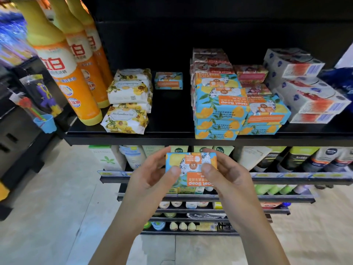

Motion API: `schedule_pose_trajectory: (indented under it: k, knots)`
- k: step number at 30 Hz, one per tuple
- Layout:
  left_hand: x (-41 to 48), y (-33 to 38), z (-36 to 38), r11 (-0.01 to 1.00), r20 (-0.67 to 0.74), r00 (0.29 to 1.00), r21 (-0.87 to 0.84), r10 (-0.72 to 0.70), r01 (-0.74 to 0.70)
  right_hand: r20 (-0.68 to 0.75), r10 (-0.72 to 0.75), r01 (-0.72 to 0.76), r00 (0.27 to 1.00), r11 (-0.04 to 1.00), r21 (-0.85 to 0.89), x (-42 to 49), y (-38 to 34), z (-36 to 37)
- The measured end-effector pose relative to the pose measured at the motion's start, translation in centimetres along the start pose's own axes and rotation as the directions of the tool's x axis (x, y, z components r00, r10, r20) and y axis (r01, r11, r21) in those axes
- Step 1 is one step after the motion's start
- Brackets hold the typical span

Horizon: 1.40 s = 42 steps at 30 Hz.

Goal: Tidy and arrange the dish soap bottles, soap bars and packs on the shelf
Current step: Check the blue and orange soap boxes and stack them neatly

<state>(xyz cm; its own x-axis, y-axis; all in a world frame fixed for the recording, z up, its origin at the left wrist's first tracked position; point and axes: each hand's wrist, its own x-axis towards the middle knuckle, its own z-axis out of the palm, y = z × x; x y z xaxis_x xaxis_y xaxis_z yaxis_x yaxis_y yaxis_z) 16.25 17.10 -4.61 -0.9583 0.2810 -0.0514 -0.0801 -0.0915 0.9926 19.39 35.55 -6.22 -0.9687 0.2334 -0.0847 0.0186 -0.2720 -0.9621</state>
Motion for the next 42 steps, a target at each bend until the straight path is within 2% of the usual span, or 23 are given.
schedule_pose_trajectory:
  k: [8, 12, 16, 25, 31, 35, 42]
  knots:
    - [0.7, 0.3, -1.8, 0.994, 0.03, 0.998, -0.099, -0.05, 0.053, 0.006, 0.007, -0.007, 1.0, 0.999, -0.032, 0.0, -0.5, 2.0]
    - [0.9, 0.5, -2.5, 0.996, 0.048, 0.998, -0.078, -0.032, 0.036, -0.035, -0.001, -0.002, 0.999, 0.996, -0.093, 0.1, -0.7, 2.8]
    - [1.0, 0.4, -3.1, 0.998, 0.062, 0.998, -0.065, -0.023, 0.027, -0.055, -0.041, 0.034, 0.998, 0.993, -0.115, 0.2, -0.5, 3.3]
    - [0.8, 0.2, -4.3, 0.998, 0.036, 0.999, -0.065, -0.012, 0.014, 0.033, -0.158, 0.161, 0.987, 0.981, -0.108, -0.1, -0.1, 4.3]
    - [0.4, -0.5, -5.3, 0.989, 0.082, 0.991, -0.103, -0.101, 0.11, 0.052, -0.25, 0.254, 0.967, 0.961, -0.107, -0.5, 1.1, 4.6]
    - [0.4, -0.7, -5.7, 0.982, 0.062, 0.99, -0.134, -0.123, 0.13, 0.072, -0.247, 0.253, 0.966, 0.962, -0.1, -0.8, 1.7, 5.1]
    - [0.6, -1.5, -6.6, 0.972, 0.036, 0.992, -0.197, -0.12, 0.125, 0.053, -0.146, 0.152, 0.988, 0.98, -0.127, -1.4, 2.2, 5.6]
